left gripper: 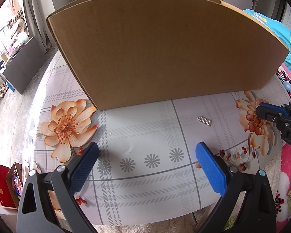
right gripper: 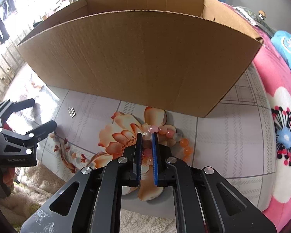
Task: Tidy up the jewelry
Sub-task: 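Close the right gripper on the pink-orange bead bracelet, then hold the bead bracelet with the right gripper while the left gripper closes on the spring charm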
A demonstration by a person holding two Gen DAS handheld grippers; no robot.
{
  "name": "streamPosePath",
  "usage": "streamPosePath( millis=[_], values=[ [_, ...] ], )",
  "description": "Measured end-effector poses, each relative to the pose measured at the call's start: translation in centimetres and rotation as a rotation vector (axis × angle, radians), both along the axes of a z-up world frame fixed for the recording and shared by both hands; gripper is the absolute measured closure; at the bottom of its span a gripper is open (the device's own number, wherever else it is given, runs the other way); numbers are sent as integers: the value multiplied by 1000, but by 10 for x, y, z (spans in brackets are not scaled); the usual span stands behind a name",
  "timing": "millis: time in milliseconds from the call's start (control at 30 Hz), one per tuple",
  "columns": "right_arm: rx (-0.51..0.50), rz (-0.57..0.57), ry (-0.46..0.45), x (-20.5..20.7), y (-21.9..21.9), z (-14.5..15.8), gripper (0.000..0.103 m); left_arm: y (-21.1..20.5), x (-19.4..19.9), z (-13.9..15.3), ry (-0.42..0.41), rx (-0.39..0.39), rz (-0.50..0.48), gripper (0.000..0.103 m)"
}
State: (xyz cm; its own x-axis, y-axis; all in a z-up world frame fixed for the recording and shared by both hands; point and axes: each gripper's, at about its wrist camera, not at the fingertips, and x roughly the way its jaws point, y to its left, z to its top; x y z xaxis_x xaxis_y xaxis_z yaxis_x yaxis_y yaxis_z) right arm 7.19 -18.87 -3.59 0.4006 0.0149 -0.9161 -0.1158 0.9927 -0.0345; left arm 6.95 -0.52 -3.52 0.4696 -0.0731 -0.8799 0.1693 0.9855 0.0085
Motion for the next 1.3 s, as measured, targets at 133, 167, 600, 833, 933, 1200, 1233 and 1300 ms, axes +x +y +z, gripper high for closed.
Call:
streamPosePath(
  millis=[133, 167, 600, 833, 933, 1200, 1233, 1300],
  values=[
    [56, -36, -7, 0, -9, 0, 96, 0, 0, 0, -1, 1, 1, 5],
    [67, -43, -8, 0, -11, 0, 96, 0, 0, 0, -2, 1, 2, 4],
    [142, -87, -20, -4, -28, 0, 96, -2, -6, 1, -101, -13, -127, 4],
    [185, -104, -32, -8, -41, 4, 96, -20, -11, 18, -165, -138, -299, 16],
    [199, -109, -39, -10, -45, 5, 96, -28, -9, 22, -173, -143, -338, 33],
    [241, -106, -56, -18, -57, 6, 96, -45, 2, 10, -103, -77, -365, 68],
    [246, -106, -57, -18, -59, 6, 96, -46, 3, 9, -105, -70, -366, 70],
    [258, -105, -58, -19, -63, 6, 96, -50, 3, 9, -105, -49, -372, 77]
  ],
)
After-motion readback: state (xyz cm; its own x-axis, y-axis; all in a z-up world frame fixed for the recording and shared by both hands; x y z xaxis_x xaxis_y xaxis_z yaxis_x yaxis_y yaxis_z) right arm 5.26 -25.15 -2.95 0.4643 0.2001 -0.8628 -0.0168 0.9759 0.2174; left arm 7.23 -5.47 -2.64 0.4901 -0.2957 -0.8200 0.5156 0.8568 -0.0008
